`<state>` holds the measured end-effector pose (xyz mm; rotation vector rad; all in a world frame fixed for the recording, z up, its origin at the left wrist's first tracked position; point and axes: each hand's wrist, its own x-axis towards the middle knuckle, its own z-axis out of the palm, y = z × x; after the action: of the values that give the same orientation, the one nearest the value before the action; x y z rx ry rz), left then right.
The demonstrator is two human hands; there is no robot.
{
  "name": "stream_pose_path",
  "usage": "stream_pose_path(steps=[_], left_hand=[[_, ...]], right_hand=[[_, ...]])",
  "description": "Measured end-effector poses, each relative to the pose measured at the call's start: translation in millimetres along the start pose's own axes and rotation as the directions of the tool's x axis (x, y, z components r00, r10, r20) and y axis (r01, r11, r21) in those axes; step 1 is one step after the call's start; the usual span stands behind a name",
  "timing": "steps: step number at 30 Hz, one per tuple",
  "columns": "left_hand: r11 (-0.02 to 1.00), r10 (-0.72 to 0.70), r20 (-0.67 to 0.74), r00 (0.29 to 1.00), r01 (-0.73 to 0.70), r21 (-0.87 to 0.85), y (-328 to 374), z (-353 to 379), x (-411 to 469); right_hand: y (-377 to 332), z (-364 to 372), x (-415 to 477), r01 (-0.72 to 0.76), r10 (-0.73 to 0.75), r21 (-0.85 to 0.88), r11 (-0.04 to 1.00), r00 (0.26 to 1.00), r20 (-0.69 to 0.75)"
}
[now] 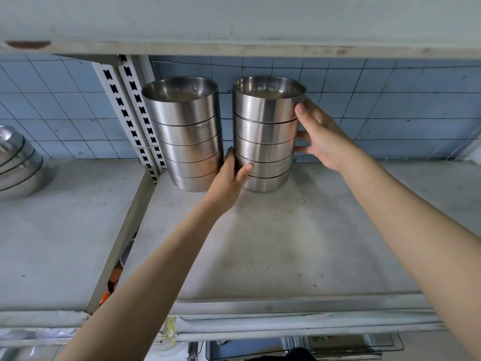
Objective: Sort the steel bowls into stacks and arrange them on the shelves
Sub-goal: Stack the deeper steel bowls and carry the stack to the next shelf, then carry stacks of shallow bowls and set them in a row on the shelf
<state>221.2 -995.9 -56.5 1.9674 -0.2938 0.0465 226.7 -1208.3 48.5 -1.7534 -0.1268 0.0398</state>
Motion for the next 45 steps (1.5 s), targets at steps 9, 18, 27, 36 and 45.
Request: stream_pose_path(steps=[9,18,27,36,45], left_hand=[[1.000,0.006,-0.014,1.000,-0.006,0.010,4.6,-0.4,-0.4],[0.997,-0.071,0.022,0.997,0.071,0.026,9.2,0.7,-2.4],[0.991,-0.127,0.005,0.992,0.127,0.048,4.9,12.4,-5.3],[0.950,-0.218,-0.032,0.975,0.219,0.223,25.2,4.7,-29.6],[0.868,-0.037,-0.091,0.995,0.077,0.491,29.8,-121.0,-169.8]], right_hand=[[-0.6,-0.4,-1.3,0.172,-0.169,0.057,0.983,0.984,-0.055],[-6.8,2.0,-8.7,0.137,-0.136,0.084,0.987,0.990,-0.023],[13.5,3.3,-7.9,0.054,-0.050,0.124,0.991,0.998,-0.040],[21.3,6.1,-24.8,0.051,-0.047,0.012,0.999,0.975,-0.219],[34.3,101.9,-111.5,0.254,-0.316,-0.285,0.924,0.928,-0.197]])
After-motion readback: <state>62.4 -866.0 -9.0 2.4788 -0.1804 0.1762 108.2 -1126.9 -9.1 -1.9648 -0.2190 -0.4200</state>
